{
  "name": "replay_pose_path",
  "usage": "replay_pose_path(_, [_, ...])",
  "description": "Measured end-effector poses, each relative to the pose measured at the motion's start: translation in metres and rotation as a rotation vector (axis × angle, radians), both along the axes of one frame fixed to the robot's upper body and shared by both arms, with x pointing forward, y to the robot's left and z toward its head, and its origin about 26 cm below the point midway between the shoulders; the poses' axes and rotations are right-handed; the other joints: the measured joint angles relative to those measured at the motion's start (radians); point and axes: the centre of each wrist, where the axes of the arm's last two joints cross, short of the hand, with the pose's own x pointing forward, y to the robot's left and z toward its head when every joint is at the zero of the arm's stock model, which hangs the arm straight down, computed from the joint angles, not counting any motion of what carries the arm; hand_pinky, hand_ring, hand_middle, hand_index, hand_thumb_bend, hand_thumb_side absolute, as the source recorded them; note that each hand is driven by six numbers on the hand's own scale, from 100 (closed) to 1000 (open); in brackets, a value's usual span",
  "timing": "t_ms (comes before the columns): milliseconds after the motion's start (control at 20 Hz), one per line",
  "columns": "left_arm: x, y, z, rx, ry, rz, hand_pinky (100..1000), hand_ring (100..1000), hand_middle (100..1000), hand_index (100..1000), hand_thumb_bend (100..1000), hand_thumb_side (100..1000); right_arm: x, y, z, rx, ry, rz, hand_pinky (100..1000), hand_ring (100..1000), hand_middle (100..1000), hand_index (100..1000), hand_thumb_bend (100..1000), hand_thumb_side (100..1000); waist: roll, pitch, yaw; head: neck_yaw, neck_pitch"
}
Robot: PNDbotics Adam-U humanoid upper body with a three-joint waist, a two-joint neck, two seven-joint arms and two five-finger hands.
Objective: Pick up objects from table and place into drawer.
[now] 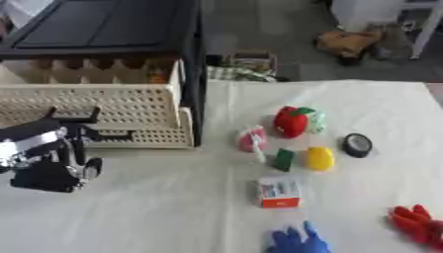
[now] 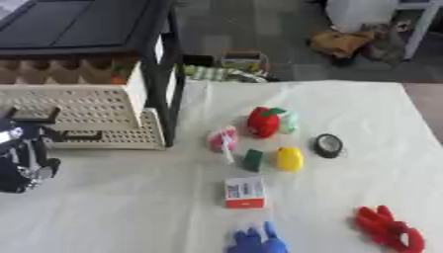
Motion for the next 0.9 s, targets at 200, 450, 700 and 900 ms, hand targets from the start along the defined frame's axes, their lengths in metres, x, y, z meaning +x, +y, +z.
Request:
replay_pose_path(200, [0.007, 0.000, 0.002, -0.011, -0.011, 0.018, 392, 497, 546, 893, 105, 408, 0.000, 0.000, 0.000, 0.002, 0.001, 0.000, 717, 614, 689, 820, 100, 804, 0.000, 0.001, -0.001, -0.002, -0.004])
replay_pose_path(450, [0.018, -0.002, 0.006, -0.043, -0.035, 0.050, 395, 480, 544, 890, 105, 408, 0.001, 0.000, -0.003, 0.010, 0.009, 0.004, 717, 611, 687, 816, 100, 799, 0.000, 0.001, -0.002, -0.006, -0.008])
replay_pose_path(700, [0.028, -0.003, 0.007, -0.072, -0.063, 0.085, 409, 475, 547, 896, 105, 408, 0.001, 0.000, -0.004, 0.011, 0.015, 0.005, 716, 609, 686, 810, 100, 797, 0.000, 0.001, -0.003, -0.009, -0.009])
replay_pose_path(900, [0.036, -0.002, 0.008, -0.083, -0.099, 0.108, 416, 464, 540, 892, 105, 408, 0.001, 0.000, -0.004, 0.012, 0.017, 0.007, 716, 608, 686, 808, 100, 794, 0.002, 0.001, -0.005, -0.009, -0.009])
